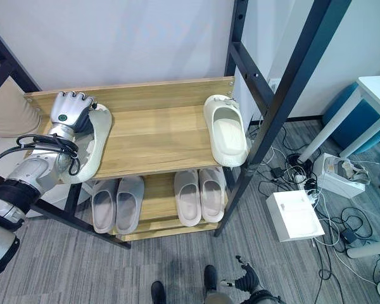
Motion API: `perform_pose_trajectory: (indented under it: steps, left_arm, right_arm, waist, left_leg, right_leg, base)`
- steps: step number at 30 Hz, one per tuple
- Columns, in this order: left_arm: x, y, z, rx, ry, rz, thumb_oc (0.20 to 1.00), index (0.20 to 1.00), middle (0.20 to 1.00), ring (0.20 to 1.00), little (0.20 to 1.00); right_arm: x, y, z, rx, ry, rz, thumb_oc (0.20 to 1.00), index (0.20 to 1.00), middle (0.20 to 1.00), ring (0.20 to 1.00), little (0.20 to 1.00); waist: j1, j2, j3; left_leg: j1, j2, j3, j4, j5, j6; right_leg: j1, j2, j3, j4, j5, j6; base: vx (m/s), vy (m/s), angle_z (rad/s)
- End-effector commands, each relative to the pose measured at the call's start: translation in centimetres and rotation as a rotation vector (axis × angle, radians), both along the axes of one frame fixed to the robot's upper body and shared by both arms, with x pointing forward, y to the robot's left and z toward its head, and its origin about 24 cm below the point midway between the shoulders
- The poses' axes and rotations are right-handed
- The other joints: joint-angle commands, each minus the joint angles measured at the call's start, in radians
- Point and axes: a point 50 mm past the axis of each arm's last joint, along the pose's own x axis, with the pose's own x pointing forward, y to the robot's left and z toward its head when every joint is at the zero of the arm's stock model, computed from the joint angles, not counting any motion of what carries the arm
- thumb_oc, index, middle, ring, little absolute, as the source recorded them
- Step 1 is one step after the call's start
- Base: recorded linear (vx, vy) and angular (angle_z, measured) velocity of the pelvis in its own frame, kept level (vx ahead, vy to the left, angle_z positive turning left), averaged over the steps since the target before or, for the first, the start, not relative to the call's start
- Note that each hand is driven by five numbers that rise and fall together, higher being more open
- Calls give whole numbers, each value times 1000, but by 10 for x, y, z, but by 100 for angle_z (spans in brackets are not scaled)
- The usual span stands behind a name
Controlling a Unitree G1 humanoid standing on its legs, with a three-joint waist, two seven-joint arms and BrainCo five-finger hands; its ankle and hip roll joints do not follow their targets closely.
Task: Arrange the slippers neatly on the shoe rack.
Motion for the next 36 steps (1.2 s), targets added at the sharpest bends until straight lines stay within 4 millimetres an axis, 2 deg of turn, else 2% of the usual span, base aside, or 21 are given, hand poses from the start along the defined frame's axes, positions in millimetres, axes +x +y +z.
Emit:
perform_pose_trajectory:
  steps: [1, 2, 3, 7, 10, 14, 17, 19, 24, 25, 30, 36]
  left_arm:
    - [-2, -20, 62, 15, -209, -90, 200, 200, 200, 200, 200]
    - [-3, -27, 64, 13, -218, -120, 200, 200, 200, 200, 200]
    - [-5, -43, 68, 14, -229, -187, 200, 200, 200, 200, 200]
    - [-5, -76, 79, 6, -227, -308, 200, 200, 200, 200, 200]
    - [-3, -94, 82, 12, -217, -361, 200, 200, 200, 200, 200]
    - [5, -103, 78, 7, -185, -366, 200, 200, 200, 200, 200]
    - [8, -106, 77, 14, -168, -363, 200, 200, 200, 200, 200]
    - [16, -106, 66, 18, -126, -327, 200, 200, 200, 200, 200]
    - [22, -104, 60, 44, -107, -285, 200, 200, 200, 200, 200]
    - [29, -102, 49, 51, -71, -236, 200, 200, 200, 200, 200]
    - [41, -90, 30, 54, -1, -113, 200, 200, 200, 200, 200]
    - [47, -91, 29, -26, 11, -55, 200, 200, 200, 200, 200]
  right_arm:
    - [24, 8, 15, 43, -120, -4, 1000, 1000, 1000, 1000, 1000]
    - [27, 8, 15, 41, -120, -3, 1000, 1000, 1000, 1000, 1000]
    - [32, 10, 16, 40, -124, 4, 1000, 1000, 1000, 1000, 1000]
    - [43, 8, 19, 34, -133, -10, 1000, 1000, 1000, 1000, 1000]
    - [46, 7, 18, 29, -129, -17, 1000, 1000, 1000, 1000, 1000]
    - [44, 2, 17, 22, -124, -39, 1000, 1000, 1000, 1000, 1000]
    - [41, -1, 16, 21, -118, -58, 1000, 1000, 1000, 1000, 1000]
    - [36, -5, 14, 18, -110, -89, 1000, 1000, 1000, 1000, 1000]
    - [33, -8, 14, 15, -116, -110, 1000, 1000, 1000, 1000, 1000]
    - [36, -10, 15, 12, -128, -125, 1000, 1000, 1000, 1000, 1000]
    - [40, -13, 18, 2, -147, -140, 1000, 1000, 1000, 1000, 1000]
    - [37, -11, 16, 7, -137, -134, 1000, 1000, 1000, 1000, 1000]
  waist:
    - [-2, 12, 41]
    - [0, 14, 38]
    - [3, 20, 35]
    - [3, 31, 26]
    - [-2, 39, 23]
    - [-20, 49, 21]
    - [-27, 54, 20]
    - [-53, 64, 24]
    - [-68, 74, 25]
    - [-80, 80, 30]
    - [-105, 89, 34]
    - [-120, 92, 33]
  left_leg:
    - [79, 16, -34, -1, -72, -36]
    - [81, 15, -37, -1, -72, -36]
    - [85, 15, -42, -1, -71, -36]
    - [96, 15, -47, -1, -70, -36]
    - [102, 16, -44, -1, -69, -37]
    - [106, 22, -29, -1, -65, -38]
    - [106, 24, -17, -1, -65, -39]
    - [105, 28, 2, -1, -66, -39]
    - [104, 30, 16, -1, -68, -40]
    - [99, 31, 24, -1, -67, -42]
    - [90, 34, 41, -1, -65, -44]
    - [96, 36, 48, -1, -68, -45]
  right_leg:
    - [97, -35, -47, 1, -86, 112]
    - [102, -35, -50, 1, -88, 111]
    - [110, -36, -56, 1, -90, 110]
    - [126, -34, -61, 1, -95, 107]
    - [130, -32, -59, 1, -96, 105]
    - [125, -28, -48, 1, -93, 104]
    - [117, -25, -36, 1, -91, 104]
    - [102, -21, -17, 1, -87, 103]
    - [90, -19, -3, 1, -86, 103]
    - [77, -17, 7, 1, -84, 104]
    - [56, -13, 27, 1, -80, 103]
    - [58, -11, 31, 1, -85, 99]
  base:
    - [-6, -15, 8]
    - [-10, -28, 12]
    - [-15, -31, 8]
    - [-13, -32, 7]
    - [-1, -8, 2]
    - [2, -16, -1]
    - [13, -18, -18]
    - [22, -23, -18]
    - [24, -5, -19]
    - [9, 4, -9]
    - [16, -2, -17]
    - [24, -8, -10]
